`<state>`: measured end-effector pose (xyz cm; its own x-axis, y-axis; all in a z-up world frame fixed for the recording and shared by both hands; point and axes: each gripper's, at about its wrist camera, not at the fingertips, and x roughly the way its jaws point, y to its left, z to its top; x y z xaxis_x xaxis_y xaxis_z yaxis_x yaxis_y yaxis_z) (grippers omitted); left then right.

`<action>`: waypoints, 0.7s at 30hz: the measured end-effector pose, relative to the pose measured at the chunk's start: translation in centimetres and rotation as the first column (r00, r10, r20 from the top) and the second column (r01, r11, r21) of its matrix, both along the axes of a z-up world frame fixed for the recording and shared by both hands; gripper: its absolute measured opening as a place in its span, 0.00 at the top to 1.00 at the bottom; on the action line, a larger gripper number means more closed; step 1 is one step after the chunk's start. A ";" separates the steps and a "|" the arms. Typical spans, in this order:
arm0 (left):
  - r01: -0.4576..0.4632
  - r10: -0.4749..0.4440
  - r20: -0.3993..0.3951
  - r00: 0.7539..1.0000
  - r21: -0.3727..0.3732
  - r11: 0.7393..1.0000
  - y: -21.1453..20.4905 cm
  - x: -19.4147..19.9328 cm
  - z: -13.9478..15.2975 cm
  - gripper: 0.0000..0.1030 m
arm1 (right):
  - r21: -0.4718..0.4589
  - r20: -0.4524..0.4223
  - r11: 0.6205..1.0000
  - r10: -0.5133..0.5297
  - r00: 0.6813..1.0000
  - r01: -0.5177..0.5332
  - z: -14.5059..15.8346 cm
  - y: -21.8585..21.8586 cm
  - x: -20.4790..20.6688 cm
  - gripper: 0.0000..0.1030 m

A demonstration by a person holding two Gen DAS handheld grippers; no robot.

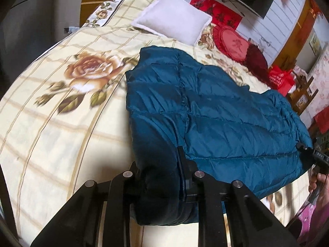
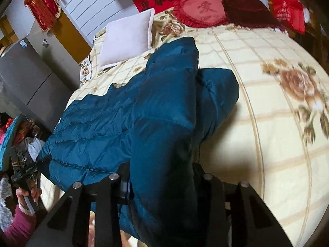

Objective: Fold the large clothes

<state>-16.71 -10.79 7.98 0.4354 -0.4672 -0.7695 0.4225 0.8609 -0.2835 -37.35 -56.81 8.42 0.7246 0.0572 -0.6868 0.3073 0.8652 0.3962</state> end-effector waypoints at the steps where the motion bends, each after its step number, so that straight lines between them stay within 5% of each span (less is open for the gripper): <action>1: -0.002 0.002 -0.002 1.000 0.011 1.000 0.2 -0.4 -0.2 0.69 | 0.002 -0.004 1.000 -0.003 1.000 0.003 -0.3 0.2 -0.5 0.60; 4: -0.019 0.019 0.000 1.000 0.053 0.998 0.4 -1.4 -1.2 0.66 | -0.046 -0.058 0.998 -0.046 0.997 0.044 -2.1 0.8 -1.2 0.48; 6: -0.040 0.041 -0.013 0.999 0.067 0.997 0.5 -1.4 -1.9 0.61 | -0.094 -0.116 0.992 -0.093 0.989 0.083 -3.4 0.8 -1.0 0.24; 8: -0.062 0.063 -0.009 0.998 0.076 0.995 0.8 -1.5 -2.1 0.53 | -0.153 -0.127 0.982 -0.131 0.983 0.111 -3.6 1.0 -1.2 0.14; 16: -0.182 0.168 0.130 0.977 0.112 0.977 3.5 -4.1 0.6 0.43 | -0.328 -0.078 0.931 -0.195 0.978 0.160 0.1 4.1 -5.0 0.14; 21: -0.215 0.193 0.215 0.957 0.085 0.973 3.8 -6.0 2.9 0.43 | -0.334 -0.008 0.930 -0.164 0.986 0.152 2.5 6.7 -6.5 0.14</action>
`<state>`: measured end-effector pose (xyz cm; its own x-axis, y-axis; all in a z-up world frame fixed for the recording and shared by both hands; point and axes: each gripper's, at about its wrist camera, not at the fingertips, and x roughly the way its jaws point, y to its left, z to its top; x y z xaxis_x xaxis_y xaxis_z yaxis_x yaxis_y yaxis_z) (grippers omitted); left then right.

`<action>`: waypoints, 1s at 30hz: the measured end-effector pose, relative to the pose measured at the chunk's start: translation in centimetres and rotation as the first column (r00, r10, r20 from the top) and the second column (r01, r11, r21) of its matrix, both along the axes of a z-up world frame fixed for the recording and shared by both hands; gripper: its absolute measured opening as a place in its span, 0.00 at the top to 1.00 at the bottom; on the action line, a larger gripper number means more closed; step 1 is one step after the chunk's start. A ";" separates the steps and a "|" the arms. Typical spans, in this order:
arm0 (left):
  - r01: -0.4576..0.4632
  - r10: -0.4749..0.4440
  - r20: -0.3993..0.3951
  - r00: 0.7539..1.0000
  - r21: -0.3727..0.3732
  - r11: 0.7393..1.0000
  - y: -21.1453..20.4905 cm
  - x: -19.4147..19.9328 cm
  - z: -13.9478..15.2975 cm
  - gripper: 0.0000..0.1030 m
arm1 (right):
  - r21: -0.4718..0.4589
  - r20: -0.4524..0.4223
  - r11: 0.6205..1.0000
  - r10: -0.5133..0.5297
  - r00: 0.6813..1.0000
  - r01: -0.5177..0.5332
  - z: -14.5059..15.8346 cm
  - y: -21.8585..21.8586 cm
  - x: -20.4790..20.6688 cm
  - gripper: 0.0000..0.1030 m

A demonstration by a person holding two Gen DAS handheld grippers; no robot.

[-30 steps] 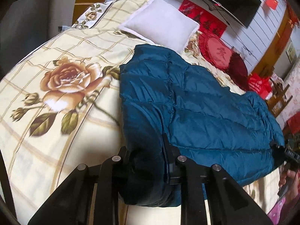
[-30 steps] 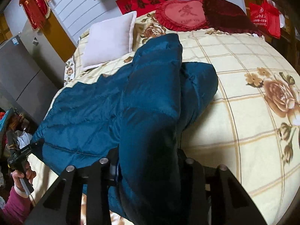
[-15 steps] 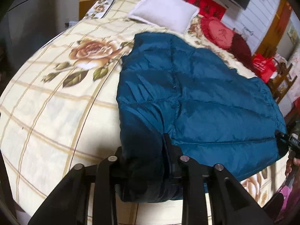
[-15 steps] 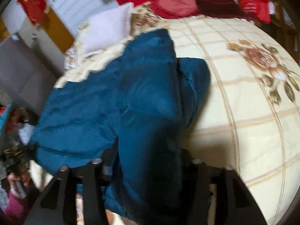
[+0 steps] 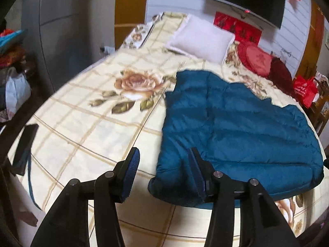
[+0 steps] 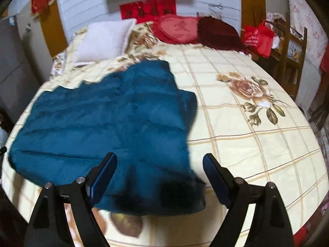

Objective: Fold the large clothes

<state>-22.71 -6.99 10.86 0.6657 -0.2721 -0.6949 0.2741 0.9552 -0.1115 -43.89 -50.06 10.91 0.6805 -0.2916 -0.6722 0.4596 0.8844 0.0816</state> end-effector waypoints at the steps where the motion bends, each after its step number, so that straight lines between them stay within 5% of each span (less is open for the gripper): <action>1: 0.007 -0.007 0.020 1.000 0.006 1.000 -0.3 -0.5 0.5 0.43 | -0.004 0.007 1.000 0.013 1.000 -0.013 0.2 0.7 -0.2 0.14; 10: 0.085 -0.084 0.060 0.995 -0.018 0.996 -4.1 -3.9 2.2 0.43 | -0.051 0.045 0.993 0.113 0.993 -0.110 0.4 7.4 1.4 0.14; 30: 0.129 -0.138 0.111 0.984 0.082 0.988 -10.4 -7.3 -1.3 0.43 | -0.073 0.048 0.991 0.116 0.992 -0.113 -2.2 15.4 5.1 0.12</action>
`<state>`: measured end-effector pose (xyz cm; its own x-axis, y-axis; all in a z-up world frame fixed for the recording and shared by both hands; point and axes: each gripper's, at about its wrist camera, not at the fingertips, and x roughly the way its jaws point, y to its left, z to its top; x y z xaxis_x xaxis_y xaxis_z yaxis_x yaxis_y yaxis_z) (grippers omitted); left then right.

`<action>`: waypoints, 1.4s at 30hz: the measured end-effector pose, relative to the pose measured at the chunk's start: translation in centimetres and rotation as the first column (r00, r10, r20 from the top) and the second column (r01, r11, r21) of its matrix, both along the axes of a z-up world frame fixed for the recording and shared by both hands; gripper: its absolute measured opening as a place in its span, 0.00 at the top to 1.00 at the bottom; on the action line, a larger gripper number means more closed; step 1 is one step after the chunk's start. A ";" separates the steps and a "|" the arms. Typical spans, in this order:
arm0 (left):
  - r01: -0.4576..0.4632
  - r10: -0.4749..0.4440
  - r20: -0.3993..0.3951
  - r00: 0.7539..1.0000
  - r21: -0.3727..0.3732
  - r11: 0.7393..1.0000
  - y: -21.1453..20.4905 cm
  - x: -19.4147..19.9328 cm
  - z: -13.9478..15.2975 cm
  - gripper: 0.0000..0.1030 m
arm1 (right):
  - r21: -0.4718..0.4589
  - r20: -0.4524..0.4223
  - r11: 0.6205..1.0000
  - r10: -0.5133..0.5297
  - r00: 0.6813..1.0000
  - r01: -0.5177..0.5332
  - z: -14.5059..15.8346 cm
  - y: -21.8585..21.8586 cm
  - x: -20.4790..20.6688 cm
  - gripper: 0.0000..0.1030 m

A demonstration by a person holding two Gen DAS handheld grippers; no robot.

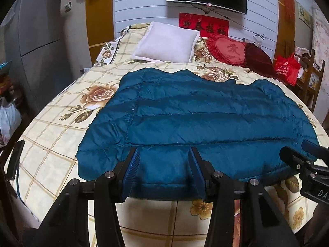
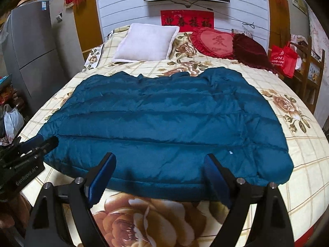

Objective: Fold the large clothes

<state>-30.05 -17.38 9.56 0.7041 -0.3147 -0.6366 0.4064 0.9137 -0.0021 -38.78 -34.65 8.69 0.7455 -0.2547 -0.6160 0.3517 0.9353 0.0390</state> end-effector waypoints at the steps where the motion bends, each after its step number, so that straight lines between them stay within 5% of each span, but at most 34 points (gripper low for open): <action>1: -0.001 0.001 0.004 1.000 0.004 1.000 -0.1 -0.1 -0.1 0.43 | -0.008 0.005 1.000 -0.005 1.000 0.005 0.1 0.2 0.1 0.12; 12: 0.027 -0.027 0.006 1.000 -0.005 1.000 -1.1 -0.5 -0.7 0.43 | -0.071 0.017 0.997 0.004 1.000 -0.002 0.1 1.8 0.4 0.12; 42: 0.021 -0.021 0.019 1.000 -0.001 1.000 -1.4 -0.8 -0.9 0.43 | -0.048 0.051 0.998 -0.031 0.998 0.034 0.0 1.2 -0.7 0.12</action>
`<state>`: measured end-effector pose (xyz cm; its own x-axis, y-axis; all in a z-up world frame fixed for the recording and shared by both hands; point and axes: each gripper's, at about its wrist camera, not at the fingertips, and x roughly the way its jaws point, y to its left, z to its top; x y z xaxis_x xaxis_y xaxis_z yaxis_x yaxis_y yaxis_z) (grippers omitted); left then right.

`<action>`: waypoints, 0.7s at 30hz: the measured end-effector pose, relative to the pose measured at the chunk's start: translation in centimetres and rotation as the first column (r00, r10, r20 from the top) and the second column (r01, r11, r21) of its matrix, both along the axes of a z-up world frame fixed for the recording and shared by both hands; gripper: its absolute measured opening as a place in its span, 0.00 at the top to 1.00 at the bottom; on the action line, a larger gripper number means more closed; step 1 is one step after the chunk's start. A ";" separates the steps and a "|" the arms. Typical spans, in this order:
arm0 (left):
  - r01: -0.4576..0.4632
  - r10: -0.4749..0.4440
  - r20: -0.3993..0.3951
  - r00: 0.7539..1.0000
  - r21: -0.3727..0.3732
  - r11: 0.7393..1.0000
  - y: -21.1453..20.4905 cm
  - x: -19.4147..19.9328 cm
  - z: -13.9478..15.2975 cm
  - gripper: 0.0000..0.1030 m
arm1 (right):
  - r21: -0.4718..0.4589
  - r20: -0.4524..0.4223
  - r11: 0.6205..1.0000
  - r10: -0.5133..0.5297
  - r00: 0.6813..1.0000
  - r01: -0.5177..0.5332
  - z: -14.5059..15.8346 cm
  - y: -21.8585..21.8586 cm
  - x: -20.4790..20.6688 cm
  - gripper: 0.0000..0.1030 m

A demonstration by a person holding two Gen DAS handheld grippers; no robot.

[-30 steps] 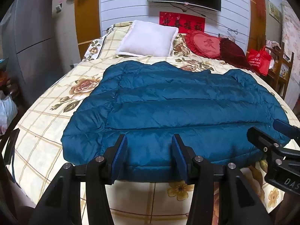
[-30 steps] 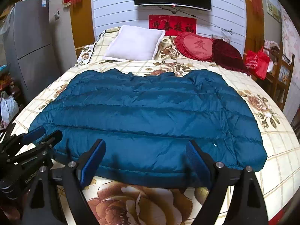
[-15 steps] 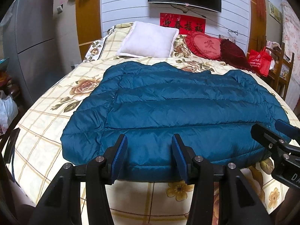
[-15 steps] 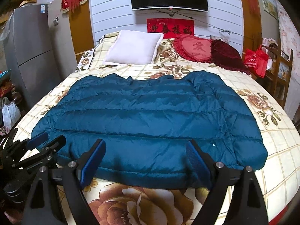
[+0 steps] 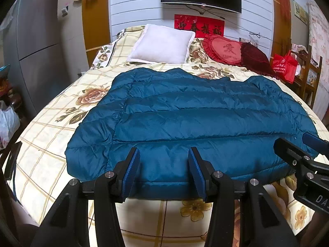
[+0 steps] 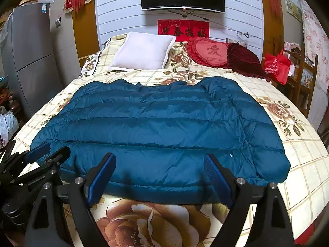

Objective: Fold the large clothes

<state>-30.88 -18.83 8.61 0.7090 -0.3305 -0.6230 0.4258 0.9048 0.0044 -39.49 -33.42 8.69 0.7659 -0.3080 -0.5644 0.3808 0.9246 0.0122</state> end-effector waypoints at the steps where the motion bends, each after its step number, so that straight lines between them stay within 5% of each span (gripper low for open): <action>1: 0.000 0.000 -0.001 1.000 0.000 1.000 0.0 0.0 0.0 0.43 | 0.003 0.001 1.000 0.002 1.000 -0.002 0.0 0.0 0.0 0.12; 21: 0.001 -0.001 0.003 1.000 -0.001 1.000 0.2 0.1 -0.2 0.43 | 0.010 -0.008 1.000 0.011 1.000 -0.011 -0.3 0.0 0.0 0.12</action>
<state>-30.76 -18.61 8.45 0.7106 -0.3317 -0.6206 0.4263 0.9046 0.0047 -39.52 -33.39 8.42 0.7643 -0.2943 -0.5738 0.3710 0.9285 0.0180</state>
